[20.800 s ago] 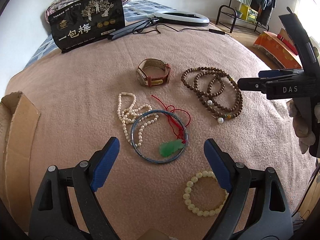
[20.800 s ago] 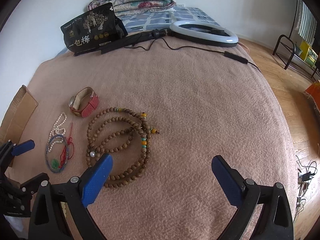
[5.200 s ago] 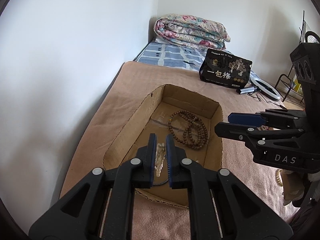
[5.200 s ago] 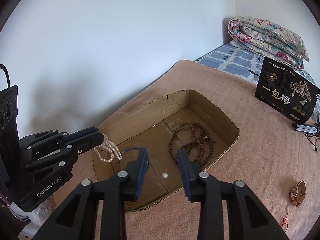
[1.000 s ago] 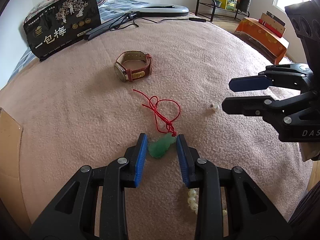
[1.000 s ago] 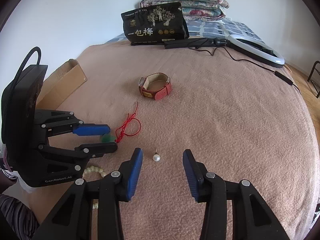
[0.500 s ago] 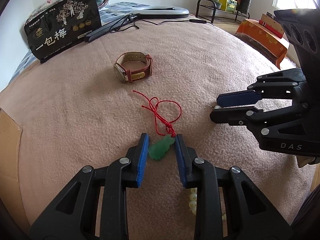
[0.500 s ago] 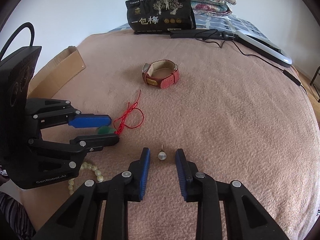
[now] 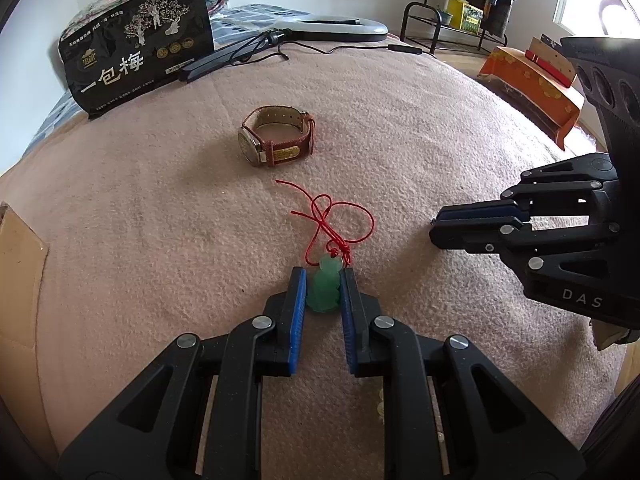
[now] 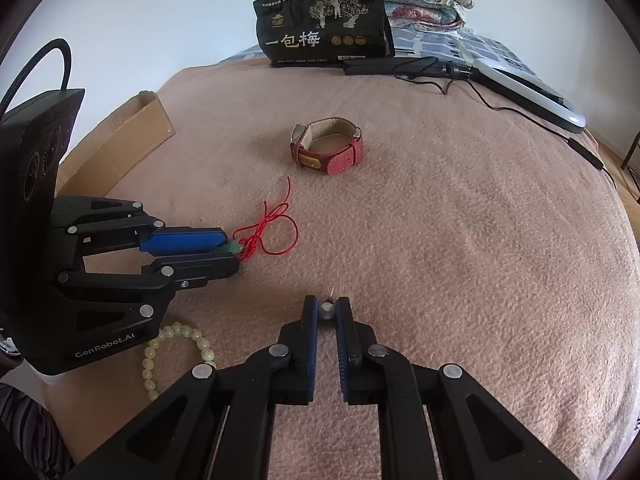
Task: Organize jewelry
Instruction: 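Grasp the green jade pendant with the left tool while the right tool grasps a loose pearl, then lift and carry the jade pendant and pearl over the cardboard box with both tools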
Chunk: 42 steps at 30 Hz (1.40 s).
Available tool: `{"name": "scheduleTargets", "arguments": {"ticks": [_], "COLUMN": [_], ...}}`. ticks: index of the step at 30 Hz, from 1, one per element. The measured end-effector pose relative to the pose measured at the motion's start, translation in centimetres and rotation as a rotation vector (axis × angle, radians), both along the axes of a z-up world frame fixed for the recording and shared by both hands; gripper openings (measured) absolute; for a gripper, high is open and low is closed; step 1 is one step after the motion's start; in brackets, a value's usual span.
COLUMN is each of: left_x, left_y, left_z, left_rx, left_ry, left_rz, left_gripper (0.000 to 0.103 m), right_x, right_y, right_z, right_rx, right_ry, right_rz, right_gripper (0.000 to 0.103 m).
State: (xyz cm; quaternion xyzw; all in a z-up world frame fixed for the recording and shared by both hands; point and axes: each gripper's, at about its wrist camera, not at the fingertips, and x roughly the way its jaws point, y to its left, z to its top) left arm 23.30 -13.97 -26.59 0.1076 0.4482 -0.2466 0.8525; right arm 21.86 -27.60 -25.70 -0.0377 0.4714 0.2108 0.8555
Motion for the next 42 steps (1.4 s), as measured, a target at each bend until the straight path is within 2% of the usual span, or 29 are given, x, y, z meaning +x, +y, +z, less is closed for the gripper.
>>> {"name": "scheduleTargets", "arguments": {"ticks": [18, 42], "left_x": [-1.1, -5.0], "left_y": [2.8, 8.3], "left_z": [3.5, 10.6], "left_rx": [-0.045, -0.098], "left_ry": [-0.048, -0.174], "left_rz": [0.075, 0.174], "left_gripper": [0.015, 0.015], "right_x": [-1.2, -4.6], "right_y": [-0.6, 2.9], "right_z": [2.7, 9.8], "right_rx": [0.016, 0.007], "right_ry": [-0.043, -0.140], "right_rz": [-0.028, 0.017], "right_gripper": [0.006, 0.006]}}
